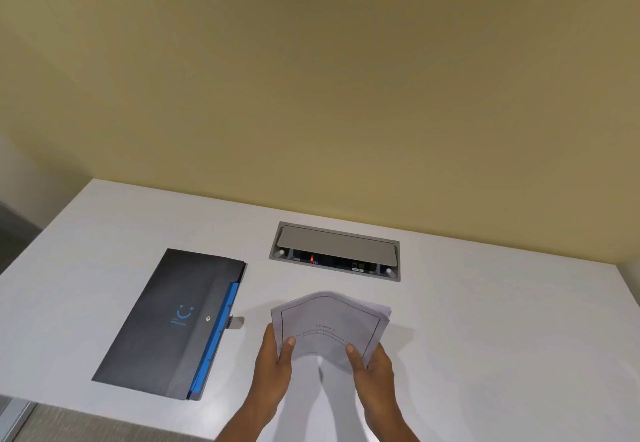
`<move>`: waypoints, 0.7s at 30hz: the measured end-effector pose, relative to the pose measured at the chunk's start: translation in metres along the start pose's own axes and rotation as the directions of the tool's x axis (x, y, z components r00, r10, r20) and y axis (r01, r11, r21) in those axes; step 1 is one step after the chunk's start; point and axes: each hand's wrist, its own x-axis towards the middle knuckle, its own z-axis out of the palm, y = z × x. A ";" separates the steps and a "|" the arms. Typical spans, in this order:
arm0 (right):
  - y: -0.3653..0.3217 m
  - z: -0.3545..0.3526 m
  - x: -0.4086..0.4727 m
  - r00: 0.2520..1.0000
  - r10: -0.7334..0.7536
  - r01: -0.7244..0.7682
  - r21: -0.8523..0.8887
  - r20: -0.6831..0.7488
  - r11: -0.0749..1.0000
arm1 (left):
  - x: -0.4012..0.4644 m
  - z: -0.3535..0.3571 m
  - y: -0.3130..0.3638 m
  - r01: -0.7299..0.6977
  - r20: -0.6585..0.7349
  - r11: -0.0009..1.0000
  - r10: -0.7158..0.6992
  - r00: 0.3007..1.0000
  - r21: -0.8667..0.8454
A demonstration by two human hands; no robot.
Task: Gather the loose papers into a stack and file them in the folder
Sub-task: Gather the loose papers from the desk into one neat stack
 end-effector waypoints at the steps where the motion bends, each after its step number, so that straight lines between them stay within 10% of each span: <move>1: 0.000 0.001 -0.001 1.000 0.002 -0.002 -0.001 0.001 1.000 | 0.000 0.000 0.000 0.004 -0.002 1.000 -0.004 1.000 -0.002; 13: 0.003 -0.001 0.007 1.000 -0.012 0.012 -0.085 -0.009 0.996 | 0.014 -0.018 0.001 0.026 -0.015 1.000 -0.026 1.000 0.010; 21: 0.038 -0.014 0.011 0.994 0.092 -0.106 -0.302 -0.061 0.947 | 0.038 -0.106 -0.037 -0.066 -0.266 0.844 0.242 0.933 0.533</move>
